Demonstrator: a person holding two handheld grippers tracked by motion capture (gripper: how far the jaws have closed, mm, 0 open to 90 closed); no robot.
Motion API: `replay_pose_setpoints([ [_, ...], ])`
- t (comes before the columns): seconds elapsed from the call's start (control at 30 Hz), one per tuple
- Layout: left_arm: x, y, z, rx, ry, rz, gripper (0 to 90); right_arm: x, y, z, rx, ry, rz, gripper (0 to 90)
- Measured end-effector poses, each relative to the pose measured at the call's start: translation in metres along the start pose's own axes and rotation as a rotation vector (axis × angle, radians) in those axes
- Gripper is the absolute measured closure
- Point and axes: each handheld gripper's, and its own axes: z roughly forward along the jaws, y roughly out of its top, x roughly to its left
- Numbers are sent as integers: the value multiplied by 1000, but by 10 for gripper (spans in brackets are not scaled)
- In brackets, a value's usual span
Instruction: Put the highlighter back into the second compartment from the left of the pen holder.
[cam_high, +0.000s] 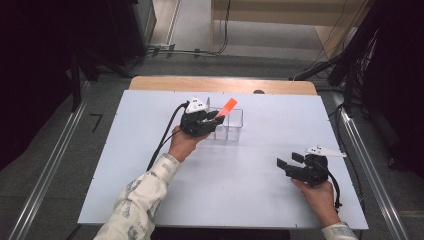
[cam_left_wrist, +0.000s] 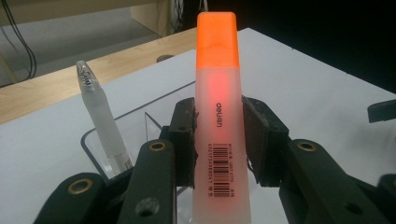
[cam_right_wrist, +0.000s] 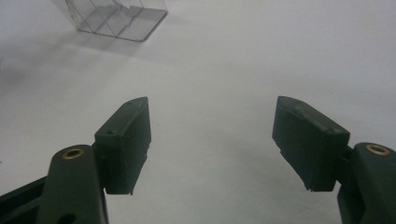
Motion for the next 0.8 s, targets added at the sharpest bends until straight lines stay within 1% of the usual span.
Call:
replay_pose_setpoints([
  [0.2, -1, 1, 4, 4, 1, 3, 665, 1, 2, 1, -13, 9, -8, 297],
  [0.27, -1, 1, 4, 3, 3, 3, 665, 2, 2, 2, -8, 14, -10, 308],
  [0.37, -1, 1, 4, 1, 4, 2, 665, 4, 3, 3, -9, 18, -20, 334],
  [0.4, -1, 1, 5, 1, 3, 1, 665, 4, 4, 4, -11, 19, -21, 356],
  [0.47, -2, 2, 5, 0, 2, 2, 665, 5, 5, 4, -22, 20, -25, 424],
  [0.6, -2, 2, 4, -4, -5, 1, 665, 9, 11, 6, -42, 25, -52, 610],
  [0.63, -3, 2, 4, -6, -8, -2, 665, 10, 12, 6, -39, 34, -55, 644],
  [0.8, -5, 4, 2, -10, -16, -2, 665, 14, 20, 10, -51, 20, -74, 809],
])
